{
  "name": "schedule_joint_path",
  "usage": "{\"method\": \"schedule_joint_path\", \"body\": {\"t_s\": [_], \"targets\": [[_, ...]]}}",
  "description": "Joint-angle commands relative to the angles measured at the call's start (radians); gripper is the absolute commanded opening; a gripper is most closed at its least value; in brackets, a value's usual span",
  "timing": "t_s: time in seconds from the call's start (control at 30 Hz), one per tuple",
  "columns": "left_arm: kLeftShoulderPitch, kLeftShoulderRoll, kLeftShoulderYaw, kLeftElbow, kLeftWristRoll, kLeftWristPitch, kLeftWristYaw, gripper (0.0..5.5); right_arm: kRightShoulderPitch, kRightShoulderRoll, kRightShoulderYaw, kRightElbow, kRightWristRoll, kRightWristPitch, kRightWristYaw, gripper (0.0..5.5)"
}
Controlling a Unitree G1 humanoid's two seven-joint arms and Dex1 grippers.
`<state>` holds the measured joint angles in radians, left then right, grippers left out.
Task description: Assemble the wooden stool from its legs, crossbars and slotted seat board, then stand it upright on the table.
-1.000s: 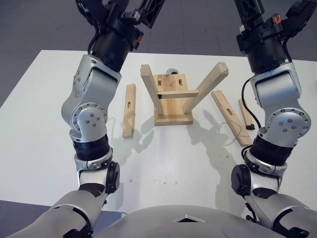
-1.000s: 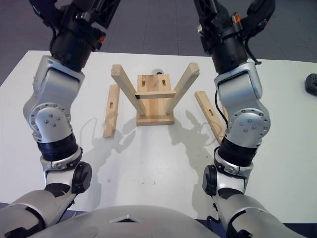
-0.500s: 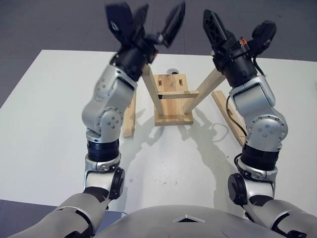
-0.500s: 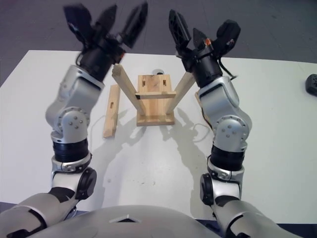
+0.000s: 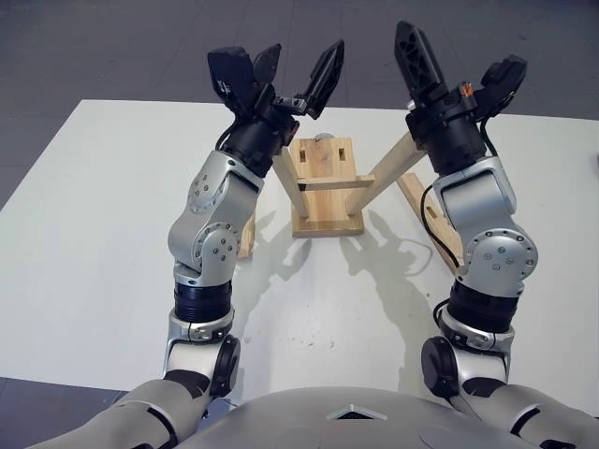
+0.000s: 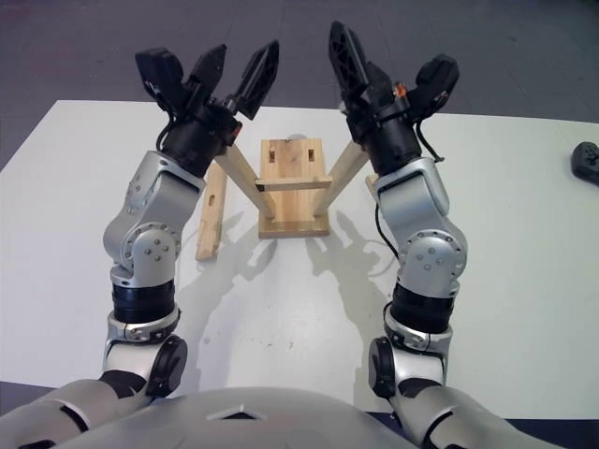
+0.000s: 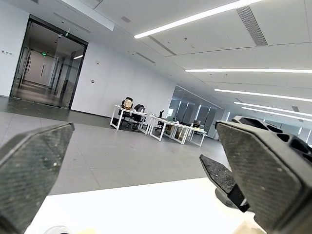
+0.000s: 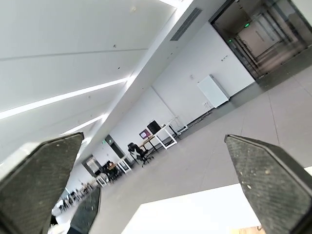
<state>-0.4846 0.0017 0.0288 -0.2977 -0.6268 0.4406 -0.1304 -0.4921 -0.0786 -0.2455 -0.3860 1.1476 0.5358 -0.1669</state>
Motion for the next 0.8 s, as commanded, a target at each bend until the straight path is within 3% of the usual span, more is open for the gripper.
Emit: {"method": "schedule_joint_path", "body": {"t_s": [0.03, 0.17, 0.3, 0.53, 0.7, 0.8], "targets": [[-0.070, 0.007, 0.105, -0.011, -0.084, 0.062, 0.075, 5.40, -0.097, -0.024, -0.056, -0.017, 0.049, -0.028, -0.043, 5.38], [-0.177, 0.056, 0.251, -0.057, -0.185, 0.039, 0.145, 5.40, -0.086, -0.109, -0.125, 0.050, -0.034, -0.054, -0.052, 5.38], [-0.059, 0.121, 0.306, -0.049, -0.114, 0.068, 0.219, 5.40, 0.028, -0.186, -0.161, 0.159, -0.177, -0.069, -0.019, 5.38], [0.335, 0.217, 0.115, -0.103, 0.254, 0.106, 0.283, 5.40, 0.071, -0.256, -0.114, 0.401, -0.529, -0.212, 0.035, 5.38], [0.315, 0.153, 0.059, -0.075, 0.309, 0.090, 0.284, 5.40, 0.068, -0.186, -0.077, 0.477, -0.710, -0.301, -0.046, 5.38], [0.280, 0.118, 0.036, -0.083, 0.317, 0.100, 0.283, 5.40, 0.144, -0.114, 0.090, 0.321, -0.679, -0.180, 0.054, 5.38]]}}
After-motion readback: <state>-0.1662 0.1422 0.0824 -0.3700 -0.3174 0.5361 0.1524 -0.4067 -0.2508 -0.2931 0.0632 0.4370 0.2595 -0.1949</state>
